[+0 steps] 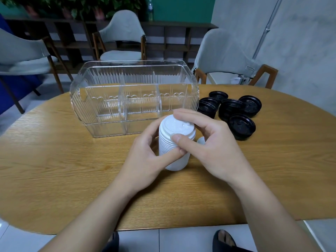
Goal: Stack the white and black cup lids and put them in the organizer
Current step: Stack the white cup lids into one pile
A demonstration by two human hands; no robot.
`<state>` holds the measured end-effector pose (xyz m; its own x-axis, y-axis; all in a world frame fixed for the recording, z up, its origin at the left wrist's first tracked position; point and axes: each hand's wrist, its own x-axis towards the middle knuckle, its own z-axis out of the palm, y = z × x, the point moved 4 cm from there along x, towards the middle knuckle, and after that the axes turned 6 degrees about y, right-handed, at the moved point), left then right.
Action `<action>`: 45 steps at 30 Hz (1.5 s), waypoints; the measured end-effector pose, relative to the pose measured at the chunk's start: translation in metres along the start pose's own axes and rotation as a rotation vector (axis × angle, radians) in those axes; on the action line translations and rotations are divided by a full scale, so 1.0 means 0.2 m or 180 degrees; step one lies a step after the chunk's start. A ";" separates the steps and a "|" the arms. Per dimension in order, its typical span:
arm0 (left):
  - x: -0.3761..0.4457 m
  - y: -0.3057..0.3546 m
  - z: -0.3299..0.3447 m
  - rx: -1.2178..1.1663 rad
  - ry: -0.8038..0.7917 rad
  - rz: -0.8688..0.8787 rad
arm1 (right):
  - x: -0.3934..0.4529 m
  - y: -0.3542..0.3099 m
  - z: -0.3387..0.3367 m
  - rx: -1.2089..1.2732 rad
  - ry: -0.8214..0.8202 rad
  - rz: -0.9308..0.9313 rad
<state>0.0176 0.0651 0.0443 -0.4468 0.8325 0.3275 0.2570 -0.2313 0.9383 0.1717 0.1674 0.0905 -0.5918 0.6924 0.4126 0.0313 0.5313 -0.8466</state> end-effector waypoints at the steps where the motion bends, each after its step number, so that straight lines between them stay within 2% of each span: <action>1: 0.00 0.00 0.00 -0.0026 -0.0028 -0.0002 | 0.00 0.00 -0.01 0.0023 -0.0059 0.0002; 6: 0.00 0.00 0.00 -0.0142 -0.0089 -0.0007 | 0.01 0.01 -0.02 0.0101 -0.0177 0.0063; 11: -0.02 0.01 0.01 -0.0204 0.0138 0.0042 | -0.04 0.03 0.04 0.0109 0.0425 0.0151; 14: -0.02 0.01 0.02 -0.0214 0.0199 0.0048 | -0.07 0.03 0.07 0.0156 0.0615 0.0182; 24: 0.00 0.00 -0.01 -0.0068 0.0486 0.0182 | -0.10 0.06 0.03 0.0241 0.0351 0.0287; 26: 0.02 -0.02 -0.03 0.0105 0.0650 0.0168 | -0.11 0.07 -0.02 -0.0060 0.0394 0.0283; 30: 0.03 -0.04 -0.05 0.0334 0.0770 0.0094 | -0.14 0.09 -0.17 -0.1207 0.0526 0.0152; 34: 0.02 -0.03 -0.05 0.0319 0.0704 0.0060 | -0.18 0.16 -0.25 -0.1850 0.0150 0.0239; 38: 0.01 -0.03 -0.05 0.0314 0.0622 0.0055 | -0.20 0.24 -0.25 -0.2215 0.0012 0.0125; 45: 0.00 -0.02 -0.04 0.0277 0.0621 0.0090 | -0.18 0.25 -0.21 -0.2366 0.0113 0.0039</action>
<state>0.0093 0.0613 0.0418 -0.5936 0.7112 0.3768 0.3410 -0.2018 0.9181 0.2283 0.1902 0.0479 -0.5619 0.7092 0.4258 0.5819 0.7048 -0.4059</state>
